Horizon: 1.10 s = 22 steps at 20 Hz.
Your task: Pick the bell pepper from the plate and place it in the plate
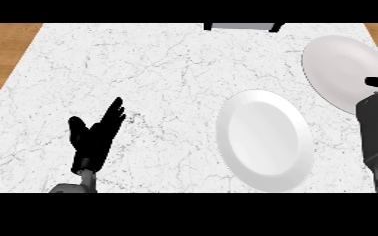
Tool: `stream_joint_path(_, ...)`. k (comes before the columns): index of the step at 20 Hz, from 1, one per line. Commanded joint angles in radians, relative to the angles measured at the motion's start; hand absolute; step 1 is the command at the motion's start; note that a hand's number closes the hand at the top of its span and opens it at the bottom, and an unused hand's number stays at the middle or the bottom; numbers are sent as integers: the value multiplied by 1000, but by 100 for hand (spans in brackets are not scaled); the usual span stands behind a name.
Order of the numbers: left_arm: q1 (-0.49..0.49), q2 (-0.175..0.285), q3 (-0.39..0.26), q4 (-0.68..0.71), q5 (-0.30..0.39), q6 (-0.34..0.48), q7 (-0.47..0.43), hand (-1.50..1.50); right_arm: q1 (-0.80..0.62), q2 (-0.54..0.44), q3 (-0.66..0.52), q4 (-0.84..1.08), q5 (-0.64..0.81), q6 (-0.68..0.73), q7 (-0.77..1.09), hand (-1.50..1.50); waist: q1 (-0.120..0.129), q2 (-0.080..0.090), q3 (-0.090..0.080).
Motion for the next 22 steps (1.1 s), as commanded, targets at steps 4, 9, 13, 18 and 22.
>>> stream_joint_path(4, -15, -1, 9, 8, 10, 0, 34, 0, -32, -71, -47, 169, -287, -119, -254, -150, -3, 1, 1)
stream_joint_path(9, 38, -1, 1, 25, 2, -14, -12, 0, -29, -40, -26, 93, -415, -276, -444, -150, -10, -5, 0)
stream_joint_path(13, 11, -8, 6, 46, -9, 3, -12, 0, -5, 10, -17, 35, -550, -377, -541, -150, -21, -5, -1)
stream_joint_path(18, -15, -4, 38, 53, 8, 8, 9, 0, 61, 105, 82, -156, -810, -343, -662, -150, -51, -20, -4)
stream_joint_path(22, 60, -8, 14, -1, 16, -15, 2, 0, 162, 172, 218, -344, -1025, -254, -748, -150, -46, -23, -4)
